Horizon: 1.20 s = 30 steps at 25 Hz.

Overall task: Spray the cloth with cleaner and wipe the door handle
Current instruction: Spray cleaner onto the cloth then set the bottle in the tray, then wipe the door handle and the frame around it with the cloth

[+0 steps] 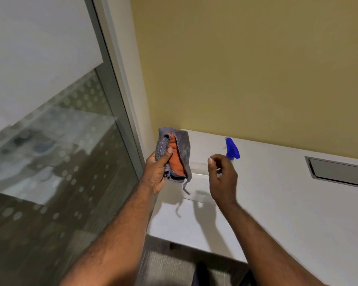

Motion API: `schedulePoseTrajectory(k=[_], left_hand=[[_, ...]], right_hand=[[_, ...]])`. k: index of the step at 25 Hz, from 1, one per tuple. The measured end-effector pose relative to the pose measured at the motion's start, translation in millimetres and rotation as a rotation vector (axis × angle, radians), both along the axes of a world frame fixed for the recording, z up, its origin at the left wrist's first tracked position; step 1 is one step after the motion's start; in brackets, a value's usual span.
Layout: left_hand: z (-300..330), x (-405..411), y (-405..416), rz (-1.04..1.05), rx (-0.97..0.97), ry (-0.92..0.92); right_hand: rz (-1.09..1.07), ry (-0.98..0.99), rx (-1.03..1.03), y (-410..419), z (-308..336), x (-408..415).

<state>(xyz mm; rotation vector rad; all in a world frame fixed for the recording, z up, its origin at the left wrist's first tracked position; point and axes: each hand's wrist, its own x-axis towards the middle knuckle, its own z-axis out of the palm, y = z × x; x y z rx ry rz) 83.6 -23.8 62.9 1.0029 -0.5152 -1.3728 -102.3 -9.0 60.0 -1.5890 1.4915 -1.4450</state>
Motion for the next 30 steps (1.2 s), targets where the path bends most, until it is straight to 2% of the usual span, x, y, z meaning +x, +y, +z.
schedulePoseTrajectory(k=[3, 5, 9, 12, 14, 18, 26, 30], left_hand=[[5.5, -1.6, 28.4, -0.012, -0.022, 0.023], [8.1, -2.0, 48.3, 0.004, -0.023, 0.033], [14.1, -2.9, 89.1, 0.096, -0.016, -0.132], [23.5, -6.0, 121.5, 0.186, -0.026, -0.238], [27.4, -5.8, 142.8, 0.269, 0.011, -0.372], [24.7, -4.4, 196.4, 0.464, 0.116, -0.594], [-4.4, -38.5, 371.0, 0.805, 0.263, -0.679], [2.8, -50.4, 472.6, 1.014, 0.366, -0.737]], right_hand=[[0.430, -0.249, 0.619, 9.2, 12.9, 30.8], [0.543, -0.378, 0.771, 23.2, 17.5, 37.9], [0.594, -0.595, 0.660, 45.1, 19.0, 38.9], [0.658, -0.680, 0.638, 55.9, 25.4, 44.2], [0.657, -0.661, 0.626, 67.0, 30.9, 47.1], [0.613, -0.482, 0.549, 95.0, 31.7, 41.6], [0.761, -0.258, 0.396, 190.0, 10.6, 28.4], [0.885, -0.301, 0.435, 261.6, 3.9, 48.8]])
